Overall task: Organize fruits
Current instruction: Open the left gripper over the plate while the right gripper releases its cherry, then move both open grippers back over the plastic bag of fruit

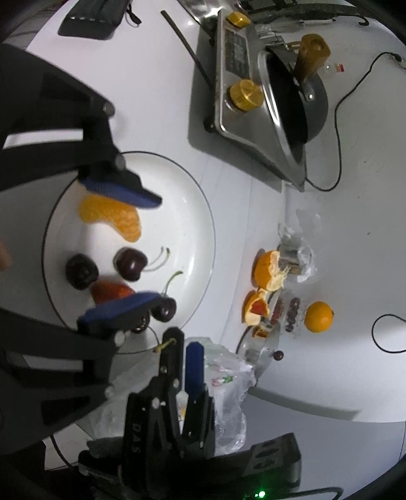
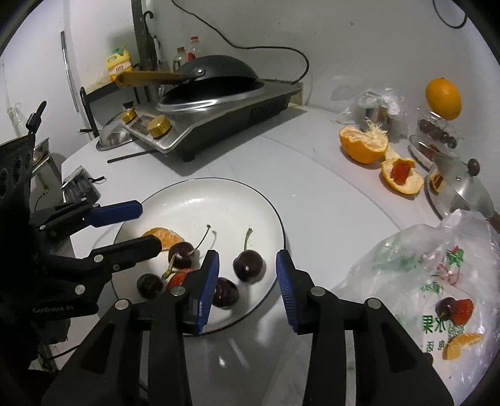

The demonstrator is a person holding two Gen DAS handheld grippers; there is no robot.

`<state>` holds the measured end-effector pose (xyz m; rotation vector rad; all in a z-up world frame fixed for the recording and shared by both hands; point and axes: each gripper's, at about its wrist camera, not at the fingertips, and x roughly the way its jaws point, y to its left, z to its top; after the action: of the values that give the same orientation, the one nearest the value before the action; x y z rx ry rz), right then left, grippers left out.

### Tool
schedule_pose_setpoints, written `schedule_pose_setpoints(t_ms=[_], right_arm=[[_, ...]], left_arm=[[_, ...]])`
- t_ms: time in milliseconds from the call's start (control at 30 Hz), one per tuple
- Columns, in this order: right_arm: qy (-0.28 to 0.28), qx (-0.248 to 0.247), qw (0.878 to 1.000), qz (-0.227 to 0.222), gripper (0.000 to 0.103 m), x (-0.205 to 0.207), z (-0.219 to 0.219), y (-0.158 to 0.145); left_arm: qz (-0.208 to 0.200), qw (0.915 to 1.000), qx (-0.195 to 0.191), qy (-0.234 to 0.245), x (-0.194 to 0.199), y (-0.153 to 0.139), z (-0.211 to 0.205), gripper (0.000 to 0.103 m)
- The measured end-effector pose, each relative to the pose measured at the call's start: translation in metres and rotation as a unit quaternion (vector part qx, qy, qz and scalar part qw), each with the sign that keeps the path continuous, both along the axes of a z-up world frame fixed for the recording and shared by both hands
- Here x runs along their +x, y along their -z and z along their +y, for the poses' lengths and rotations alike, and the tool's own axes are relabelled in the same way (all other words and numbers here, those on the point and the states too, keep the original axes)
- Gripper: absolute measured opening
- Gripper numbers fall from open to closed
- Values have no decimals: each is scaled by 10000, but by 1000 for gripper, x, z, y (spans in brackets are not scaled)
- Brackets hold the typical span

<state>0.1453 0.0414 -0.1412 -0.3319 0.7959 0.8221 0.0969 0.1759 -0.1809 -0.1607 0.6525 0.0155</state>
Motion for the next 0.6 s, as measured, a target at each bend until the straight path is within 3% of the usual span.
schedule_pose_setpoints(t_ms=[200, 600], right_arm=[[117, 148, 9997, -171, 51, -11, -18, -14], [641, 567, 9950, -510, 54, -27, -74, -36]], left_arm=[[-284, 9995, 71, -83, -14, -16, -11, 74], [-544, 9983, 187, 44, -30, -42, -47, 74]])
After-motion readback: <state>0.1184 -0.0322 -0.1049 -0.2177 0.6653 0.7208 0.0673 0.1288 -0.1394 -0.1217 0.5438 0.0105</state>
